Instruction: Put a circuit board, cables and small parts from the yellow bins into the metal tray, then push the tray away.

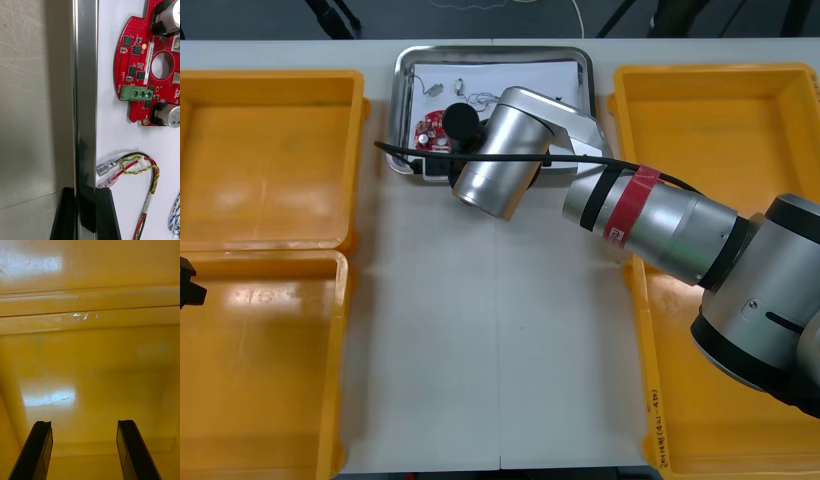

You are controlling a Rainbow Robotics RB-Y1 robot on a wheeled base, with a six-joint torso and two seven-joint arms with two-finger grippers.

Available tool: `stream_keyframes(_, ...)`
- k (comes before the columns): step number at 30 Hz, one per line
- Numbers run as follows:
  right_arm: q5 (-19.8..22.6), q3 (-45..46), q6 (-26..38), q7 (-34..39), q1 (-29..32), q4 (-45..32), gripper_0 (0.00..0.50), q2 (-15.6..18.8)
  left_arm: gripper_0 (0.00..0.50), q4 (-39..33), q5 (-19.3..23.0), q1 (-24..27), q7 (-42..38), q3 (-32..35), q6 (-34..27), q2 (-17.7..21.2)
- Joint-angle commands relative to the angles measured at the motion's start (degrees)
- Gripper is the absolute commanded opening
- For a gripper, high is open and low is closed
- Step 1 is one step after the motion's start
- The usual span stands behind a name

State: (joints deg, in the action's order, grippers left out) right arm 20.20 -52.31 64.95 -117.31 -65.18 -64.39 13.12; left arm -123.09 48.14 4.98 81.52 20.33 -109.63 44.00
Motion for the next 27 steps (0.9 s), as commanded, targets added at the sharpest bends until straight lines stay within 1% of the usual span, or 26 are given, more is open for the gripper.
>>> stream_keyframes(1,-1.4,1.7,-1.8,-2.0,-3.4,0.1,0.0,-1.2,0.5,-1.6,-0.5,-1.1,5.3,1.7,-0.4,-0.6)
stream_keyframes(7,-2.3,1.7,-3.6,-2.0,-3.4,1.0,0.0,-1.1,0.5,-1.6,-0.5,-1.1,5.3,1.7,-0.4,-0.6)
stream_keyframes(15,-2.5,1.8,-3.8,-2.1,-3.3,0.9,0.0,-0.3,0.5,-1.6,-0.5,-1.1,5.3,1.7,-0.4,-0.6)
stream_keyframes(16,-2.5,1.8,-3.8,-2.1,-3.3,1.0,0.01,-0.2,0.5,-1.6,-0.5,-1.1,5.3,1.7,-0.4,-0.6)
stream_keyframes(17,-2.5,1.7,-3.8,-2.1,-3.3,0.9,0.052,0.0,0.5,-1.6,-0.5,-1.1,5.3,1.7,-0.4,-0.6)
stream_keyframes(18,-2.5,1.7,-3.8,-2.1,-3.3,1.0,0.052,0.1,0.5,-1.6,-0.5,-1.1,5.3,1.7,-0.4,-0.6)
stream_keyframes(20,-2.4,1.7,-3.8,-2.3,-3.3,1.0,0.227,0.3,0.5,-1.6,-0.5,-1.1,5.3,1.7,-0.4,-0.6)
stream_keyframes(21,-2.4,1.7,-3.8,-2.3,-3.3,1.0,0.264,0.4,0.5,-1.6,-0.5,-1.1,5.3,1.7,-0.4,-0.6)
stream_keyframes(23,-2.4,1.7,-4.2,-2.5,-3.3,0.9,0.426,0.7,0.5,-1.6,-0.5,-1.1,5.3,1.7,-0.4,-0.6)
stream_keyframes(25,-2.4,1.7,-4.6,-2.8,-3.3,0.9,0.486,0.9,0.5,-1.6,-0.5,-1.1,5.3,1.7,-0.4,-0.6)
stream_keyframes(26,-2.4,1.8,-4.7,-3.1,-3.4,0.9,0.5,1.0,0.5,-1.6,-0.5,-1.1,5.3,1.7,-0.4,-0.6)
stream_keyframes(27,-2.4,1.8,-4.7,-3.1,-3.4,0.9,0.5,1.0,0.5,-1.6,-0.5,-1.1,5.3,1.7,-0.4,-0.6)
